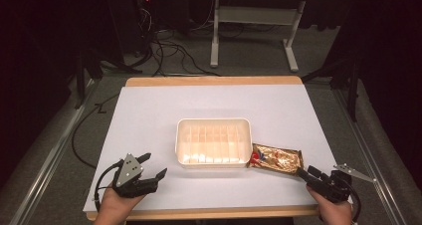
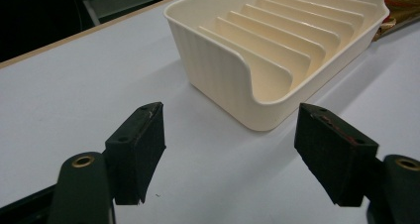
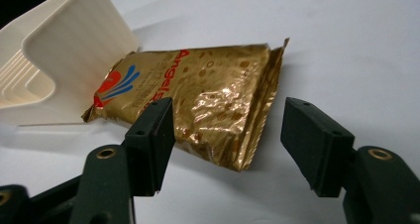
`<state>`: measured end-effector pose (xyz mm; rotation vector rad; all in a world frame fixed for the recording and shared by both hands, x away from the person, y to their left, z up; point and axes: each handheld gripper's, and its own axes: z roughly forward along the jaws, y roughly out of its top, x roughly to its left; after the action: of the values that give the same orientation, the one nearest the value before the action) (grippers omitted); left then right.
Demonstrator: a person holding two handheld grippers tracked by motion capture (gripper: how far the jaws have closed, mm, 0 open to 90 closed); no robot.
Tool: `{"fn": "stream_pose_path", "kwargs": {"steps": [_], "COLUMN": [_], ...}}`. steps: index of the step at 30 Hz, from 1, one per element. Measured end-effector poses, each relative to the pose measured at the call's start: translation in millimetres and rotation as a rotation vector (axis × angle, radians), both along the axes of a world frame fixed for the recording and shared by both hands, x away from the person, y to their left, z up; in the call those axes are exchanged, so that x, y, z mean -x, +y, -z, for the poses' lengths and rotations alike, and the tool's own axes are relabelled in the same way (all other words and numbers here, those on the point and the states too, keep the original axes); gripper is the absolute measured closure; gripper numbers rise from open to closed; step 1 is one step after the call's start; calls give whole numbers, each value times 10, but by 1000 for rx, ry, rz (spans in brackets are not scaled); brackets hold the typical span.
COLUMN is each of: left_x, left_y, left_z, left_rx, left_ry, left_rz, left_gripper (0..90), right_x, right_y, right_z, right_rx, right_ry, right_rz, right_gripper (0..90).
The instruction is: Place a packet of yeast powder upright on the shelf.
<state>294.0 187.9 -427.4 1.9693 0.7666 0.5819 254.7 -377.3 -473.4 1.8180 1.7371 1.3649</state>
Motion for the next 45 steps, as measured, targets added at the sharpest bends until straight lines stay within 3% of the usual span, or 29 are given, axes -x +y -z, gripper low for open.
{"fn": "stream_pose_path", "kwargs": {"steps": [7,9,13,25,28,29,30,33,45], "left_x": [3,6,5,12,13,17,18,18,62], "left_y": [-12,-23,-19,27,40,46,49,47,81], "left_z": [7,10,9,6,7,6,7,15,25], "left_rx": [-9,-17,-18,-15,-17,-15,-15,-23,-28], "left_ry": [-1,-3,-3,-4,-5,-6,-4,-3,3], "left_rz": [4,10,8,-8,-10,-11,-12,-10,-32], "left_gripper": [284,283,283,283,283,283,283,284,284], "right_x": [-17,-20,-40,-86,-93,-92,-92,-90,-116], "right_y": [5,-12,-12,-18,-31,-35,-35,-45,-34], "right_z": [81,115,147,168,164,141,141,71,-89], "right_rx": [-68,-118,-156,-185,-192,-199,-199,-168,-107], "right_ry": [34,50,72,85,74,60,60,6,-90], "right_rz": [-15,-14,-21,-14,-13,-10,-10,0,-8], "right_gripper": [453,477,490,604,682,781,781,871,900]}}
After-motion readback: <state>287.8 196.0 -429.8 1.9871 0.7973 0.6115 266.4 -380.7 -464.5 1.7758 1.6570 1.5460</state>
